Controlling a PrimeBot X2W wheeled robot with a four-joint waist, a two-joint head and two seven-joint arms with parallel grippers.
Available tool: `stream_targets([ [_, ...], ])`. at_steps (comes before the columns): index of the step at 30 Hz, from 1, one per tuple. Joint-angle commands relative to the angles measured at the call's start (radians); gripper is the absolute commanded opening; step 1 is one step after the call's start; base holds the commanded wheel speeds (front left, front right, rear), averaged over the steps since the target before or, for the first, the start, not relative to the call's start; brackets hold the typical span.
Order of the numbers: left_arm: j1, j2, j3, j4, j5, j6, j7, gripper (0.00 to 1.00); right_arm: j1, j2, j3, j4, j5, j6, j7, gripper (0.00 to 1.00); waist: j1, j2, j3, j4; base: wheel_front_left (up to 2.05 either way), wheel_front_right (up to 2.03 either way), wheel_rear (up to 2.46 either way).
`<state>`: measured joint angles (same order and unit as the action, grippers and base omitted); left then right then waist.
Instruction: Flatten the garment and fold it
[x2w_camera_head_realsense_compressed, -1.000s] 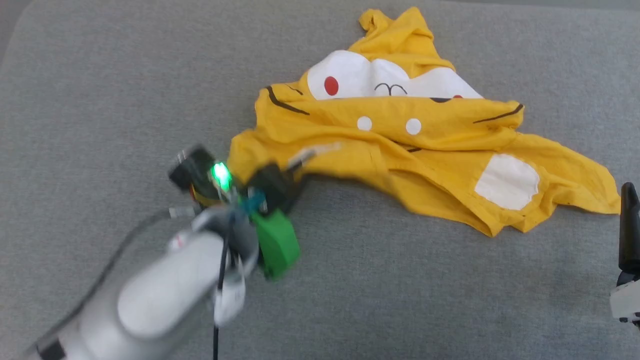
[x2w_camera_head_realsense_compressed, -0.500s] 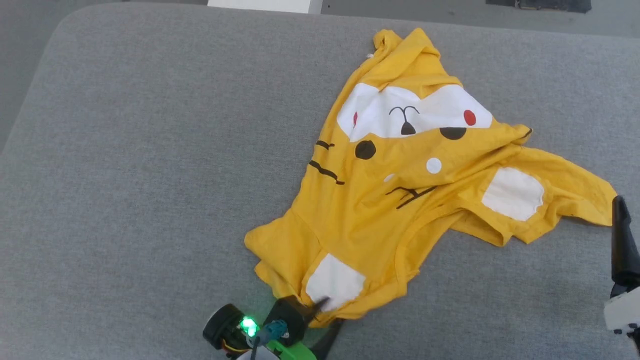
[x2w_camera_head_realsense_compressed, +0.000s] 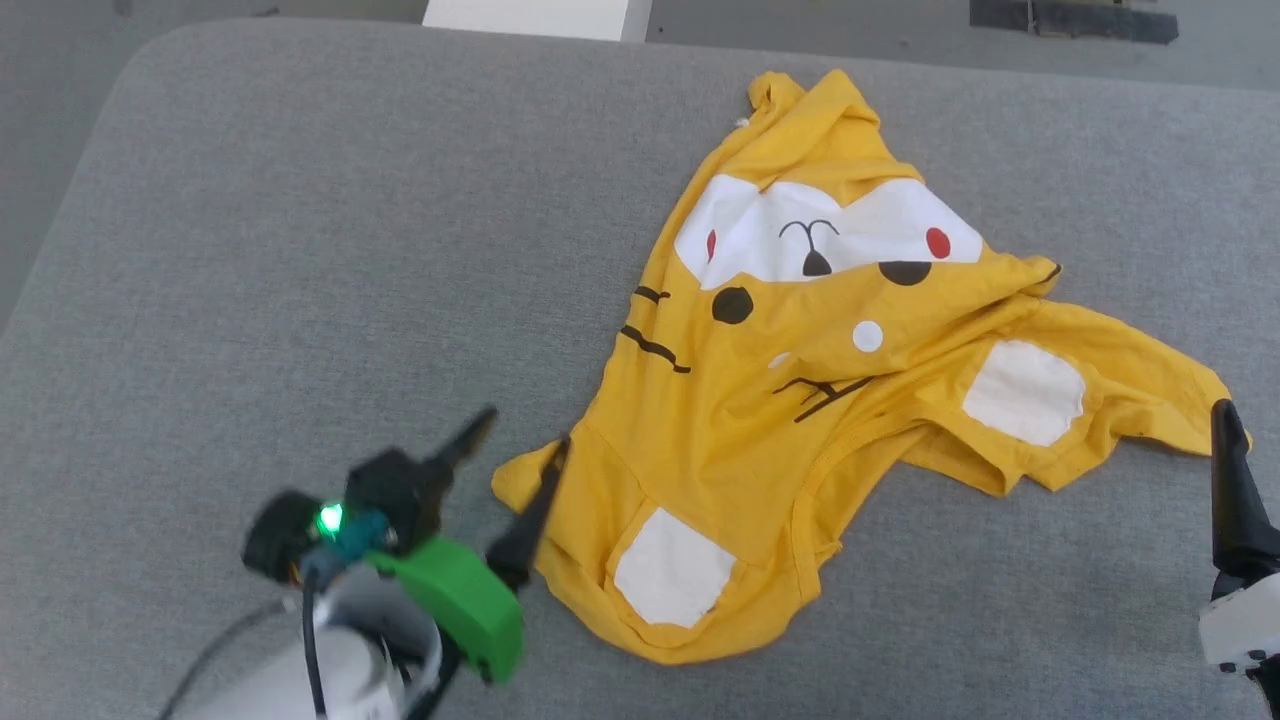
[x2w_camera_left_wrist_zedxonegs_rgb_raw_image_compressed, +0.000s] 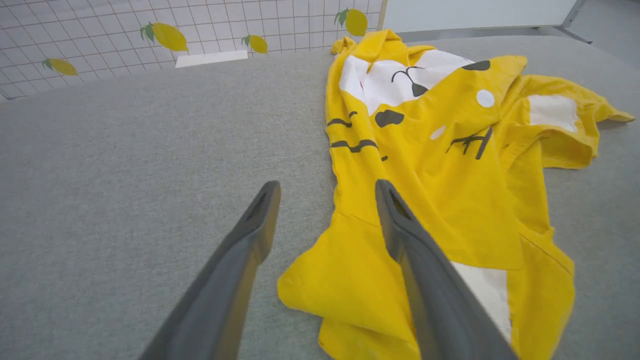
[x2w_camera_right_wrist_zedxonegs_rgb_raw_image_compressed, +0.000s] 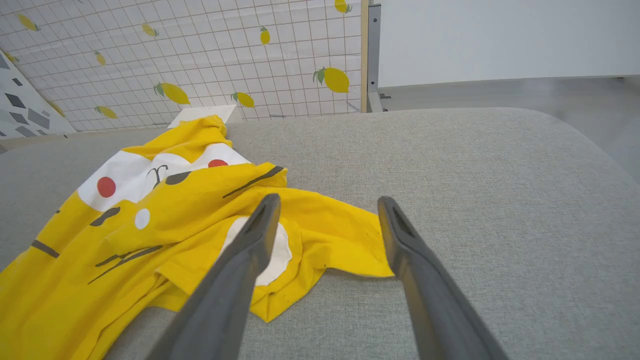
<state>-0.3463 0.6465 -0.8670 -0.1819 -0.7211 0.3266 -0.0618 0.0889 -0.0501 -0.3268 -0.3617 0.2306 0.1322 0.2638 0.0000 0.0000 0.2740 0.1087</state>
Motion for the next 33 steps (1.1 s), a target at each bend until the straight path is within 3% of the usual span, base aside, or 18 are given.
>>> stream_targets([
  [1, -0.040, 0.003, 0.003, 0.018, 0.010, -0.006, 0.010, 1.00, 0.006, 0.000, 0.003, -0.002, 0.007, -0.002, -0.001, 1.00, 0.0000, 0.0000, 0.015, -0.006, 0.00, 0.00, 0.00],
  [3, -0.077, -0.004, -0.005, 0.057, 0.019, -0.024, 0.029, 1.00, 0.001, 0.000, 0.005, -0.005, 0.007, -0.002, 0.000, 1.00, 0.0000, 0.0000, 0.026, -0.010, 0.00, 0.00, 0.00],
  [12, -0.238, -0.113, -0.083, 0.349, 0.005, -0.181, 0.134, 1.00, -0.026, 0.000, -0.002, -0.015, 0.002, -0.002, 0.007, 1.00, 0.0000, 0.0000, 0.080, -0.047, 0.00, 0.00, 0.00],
  [17, -0.269, -0.147, -0.113, 0.478, -0.006, -0.232, 0.169, 1.00, -0.033, 0.000, -0.013, -0.007, 0.008, -0.002, -0.001, 1.00, 0.0000, 0.0000, 0.086, -0.069, 0.00, 0.00, 0.00],
  [18, -0.277, -0.150, -0.113, 0.498, -0.002, -0.234, 0.166, 0.43, -0.034, 0.000, -0.015, -0.006, 0.008, -0.002, -0.003, 1.00, 0.0000, 0.0000, 0.086, -0.072, 0.00, 0.00, 0.00],
  [20, -0.296, -0.152, -0.105, 0.517, 0.005, -0.232, 0.150, 0.00, -0.034, 0.000, -0.021, -0.005, 0.010, -0.002, -0.006, 1.00, 0.0000, 0.0000, 0.086, -0.075, 0.00, 0.00, 0.00],
  [27, -0.397, -0.124, -0.063, 0.527, 0.020, -0.233, 0.139, 0.00, -0.039, 0.000, -0.030, -0.011, 0.012, -0.002, -0.008, 1.00, 0.0000, 0.0000, 0.102, -0.078, 0.00, 0.00, 0.00],
  [33, -0.513, -0.128, -0.007, 0.561, 0.049, -0.179, 0.111, 0.00, -0.050, 0.000, -0.024, -0.021, 0.006, -0.002, -0.006, 1.00, 0.0000, 0.0000, 0.131, -0.077, 0.00, 0.00, 0.00],
])
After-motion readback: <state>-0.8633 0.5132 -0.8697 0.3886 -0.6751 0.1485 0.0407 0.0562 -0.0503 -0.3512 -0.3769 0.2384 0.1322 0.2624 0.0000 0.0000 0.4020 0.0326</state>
